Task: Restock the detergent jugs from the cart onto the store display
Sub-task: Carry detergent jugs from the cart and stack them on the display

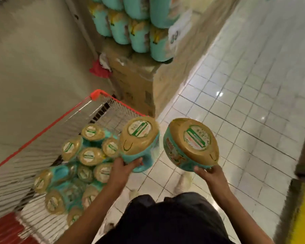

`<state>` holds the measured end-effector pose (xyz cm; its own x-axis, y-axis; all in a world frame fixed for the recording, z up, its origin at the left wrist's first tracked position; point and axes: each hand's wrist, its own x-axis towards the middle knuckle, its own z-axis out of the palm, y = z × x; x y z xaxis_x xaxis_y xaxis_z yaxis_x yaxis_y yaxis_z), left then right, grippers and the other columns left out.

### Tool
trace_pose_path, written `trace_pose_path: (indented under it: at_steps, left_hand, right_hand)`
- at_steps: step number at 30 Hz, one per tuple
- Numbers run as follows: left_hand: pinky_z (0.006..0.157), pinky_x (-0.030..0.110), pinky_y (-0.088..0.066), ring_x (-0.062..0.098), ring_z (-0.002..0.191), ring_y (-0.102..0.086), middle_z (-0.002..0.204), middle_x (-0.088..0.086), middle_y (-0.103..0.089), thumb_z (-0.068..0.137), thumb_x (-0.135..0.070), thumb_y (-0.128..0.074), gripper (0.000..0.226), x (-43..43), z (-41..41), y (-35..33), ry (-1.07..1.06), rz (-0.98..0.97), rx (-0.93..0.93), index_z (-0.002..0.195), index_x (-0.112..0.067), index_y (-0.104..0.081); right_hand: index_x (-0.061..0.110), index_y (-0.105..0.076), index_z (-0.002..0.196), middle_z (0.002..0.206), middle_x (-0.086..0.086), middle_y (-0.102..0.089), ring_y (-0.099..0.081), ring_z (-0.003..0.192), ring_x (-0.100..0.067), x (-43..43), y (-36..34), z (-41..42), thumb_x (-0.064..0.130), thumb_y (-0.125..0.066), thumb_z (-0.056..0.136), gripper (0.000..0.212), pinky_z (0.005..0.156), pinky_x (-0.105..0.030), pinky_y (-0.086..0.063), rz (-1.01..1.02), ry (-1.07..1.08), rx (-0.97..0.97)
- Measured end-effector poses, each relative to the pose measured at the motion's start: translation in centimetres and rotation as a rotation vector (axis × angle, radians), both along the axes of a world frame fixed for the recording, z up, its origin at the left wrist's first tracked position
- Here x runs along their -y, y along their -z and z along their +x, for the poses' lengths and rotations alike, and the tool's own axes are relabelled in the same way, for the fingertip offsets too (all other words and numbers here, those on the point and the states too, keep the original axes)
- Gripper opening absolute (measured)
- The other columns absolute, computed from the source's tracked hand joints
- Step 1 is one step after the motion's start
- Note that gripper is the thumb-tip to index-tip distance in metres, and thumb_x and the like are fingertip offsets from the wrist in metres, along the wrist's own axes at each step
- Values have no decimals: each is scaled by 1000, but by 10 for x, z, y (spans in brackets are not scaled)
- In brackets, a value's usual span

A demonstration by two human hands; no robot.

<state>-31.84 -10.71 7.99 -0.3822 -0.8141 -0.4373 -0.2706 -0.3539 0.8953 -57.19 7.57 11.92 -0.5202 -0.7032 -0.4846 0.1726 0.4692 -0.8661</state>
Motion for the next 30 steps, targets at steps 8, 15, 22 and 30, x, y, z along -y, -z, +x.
trace_pose_path:
  at_steps: [8, 15, 22, 30]
  left_hand:
    - [83, 33, -62, 21, 92, -78, 93, 6, -81, 68, -51, -86, 40, -11, -208, 1, 227, -23, 4, 101, -29, -82]
    - [76, 27, -60, 23, 87, -78, 89, 10, -81, 61, -55, -90, 48, 10, -343, -5, 263, 31, -10, 90, -17, -84]
    - [81, 31, -62, 21, 94, -77, 96, 7, -81, 59, -67, -91, 63, 95, -465, 5, 231, -14, -42, 102, -21, -82]
    - [79, 27, -62, 18, 95, -78, 99, 3, -82, 61, -50, -90, 45, 218, -605, -13, 51, -31, -92, 101, -32, -82]
  right_hand:
    - [29, -59, 140, 138, 5, -65, -61, 127, -10, -82, 9, -171, 72, -80, 58, 95, 99, -32, -53, 64, 183, -66]
    - [29, -59, 142, 138, 7, -67, -61, 129, -13, -73, 8, -299, 86, -79, 55, 105, 111, -49, -51, 72, 217, -52]
    - [27, -62, 138, 137, 8, -67, -61, 125, -7, 26, 10, -435, 91, -78, 48, 112, 107, -39, -52, 32, 150, -87]
    - [23, -62, 139, 135, 7, -68, -64, 120, -3, 200, -13, -602, 71, -81, 56, 98, 101, -29, -53, -11, -29, -117]
